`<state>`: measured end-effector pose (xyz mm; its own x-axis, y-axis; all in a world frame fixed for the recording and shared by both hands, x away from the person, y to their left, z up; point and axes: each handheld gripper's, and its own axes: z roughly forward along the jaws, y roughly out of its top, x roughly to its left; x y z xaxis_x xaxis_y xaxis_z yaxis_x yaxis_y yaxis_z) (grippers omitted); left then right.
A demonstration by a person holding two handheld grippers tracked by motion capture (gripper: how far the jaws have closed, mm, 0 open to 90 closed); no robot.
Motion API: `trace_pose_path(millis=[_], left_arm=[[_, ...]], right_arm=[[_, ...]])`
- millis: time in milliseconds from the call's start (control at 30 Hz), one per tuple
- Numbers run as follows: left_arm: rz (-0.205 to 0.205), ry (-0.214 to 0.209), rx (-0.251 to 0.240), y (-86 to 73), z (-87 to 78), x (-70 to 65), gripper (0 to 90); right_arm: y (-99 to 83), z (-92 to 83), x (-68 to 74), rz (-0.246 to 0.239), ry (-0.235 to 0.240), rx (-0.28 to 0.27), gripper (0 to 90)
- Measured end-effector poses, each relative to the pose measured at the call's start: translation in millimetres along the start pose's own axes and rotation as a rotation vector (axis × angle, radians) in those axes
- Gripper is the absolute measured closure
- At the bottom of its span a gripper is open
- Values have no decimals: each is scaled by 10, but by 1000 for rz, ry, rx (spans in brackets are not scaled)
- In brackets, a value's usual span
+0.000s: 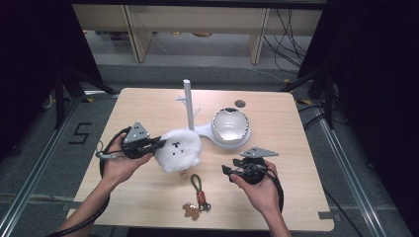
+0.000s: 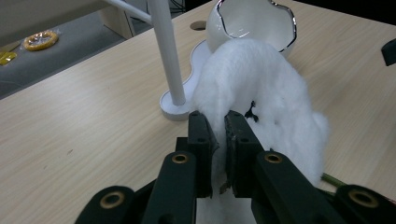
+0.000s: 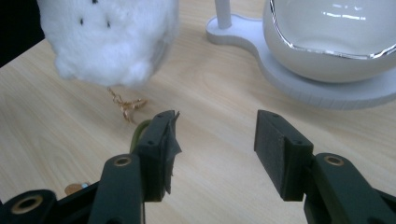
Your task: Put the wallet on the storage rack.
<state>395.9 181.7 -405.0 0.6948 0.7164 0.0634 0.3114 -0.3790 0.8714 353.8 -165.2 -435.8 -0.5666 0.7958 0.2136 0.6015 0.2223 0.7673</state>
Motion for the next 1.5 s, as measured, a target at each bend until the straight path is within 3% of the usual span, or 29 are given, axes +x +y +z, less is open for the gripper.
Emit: trace_pose_path(millis=[33,133,167,233,400,433,567,900,1167,1200,1233,1267,1300,1333,1500], left_arm=[[5,2,-4,17,-4,-18,818],[12,-4,-14,50,-6,-49,818],[43,-1,-26,90,-8,-70,818],[48,-6,-32,111,-7,-89,818],[63,-21,-48,200,7,-162,818],[69,-24,-59,238,14,-188,818],[85,-31,-67,314,20,-223,818],[117,-44,-88,449,31,-310,818],[151,-61,-116,522,31,-376,817],[154,-65,-123,533,28,-382,817],[154,-73,-130,542,32,-389,817],[158,-76,-133,552,29,-394,816],[161,-76,-136,559,26,-397,816],[161,-76,-136,559,26,-397,816],[164,-72,-148,565,26,-401,812]], right_arm=[[24,7,-17,-25,3,-11,494],[73,9,-3,-23,6,-15,494],[126,19,9,-34,10,-35,493],[151,19,33,-18,7,-41,493],[316,42,34,-44,12,-94,489],[368,43,48,-25,20,-98,486],[466,76,40,-42,17,-131,482],[638,78,40,-47,22,-158,450],[733,110,45,-47,59,-198,431],[753,113,25,-67,70,-199,429],[761,108,34,-45,84,-198,429],[773,116,16,-56,99,-205,433],[778,110,30,-31,111,-201,451],[787,110,17,-55,109,-211,482],[792,76,1,-78,117,-211,636]])
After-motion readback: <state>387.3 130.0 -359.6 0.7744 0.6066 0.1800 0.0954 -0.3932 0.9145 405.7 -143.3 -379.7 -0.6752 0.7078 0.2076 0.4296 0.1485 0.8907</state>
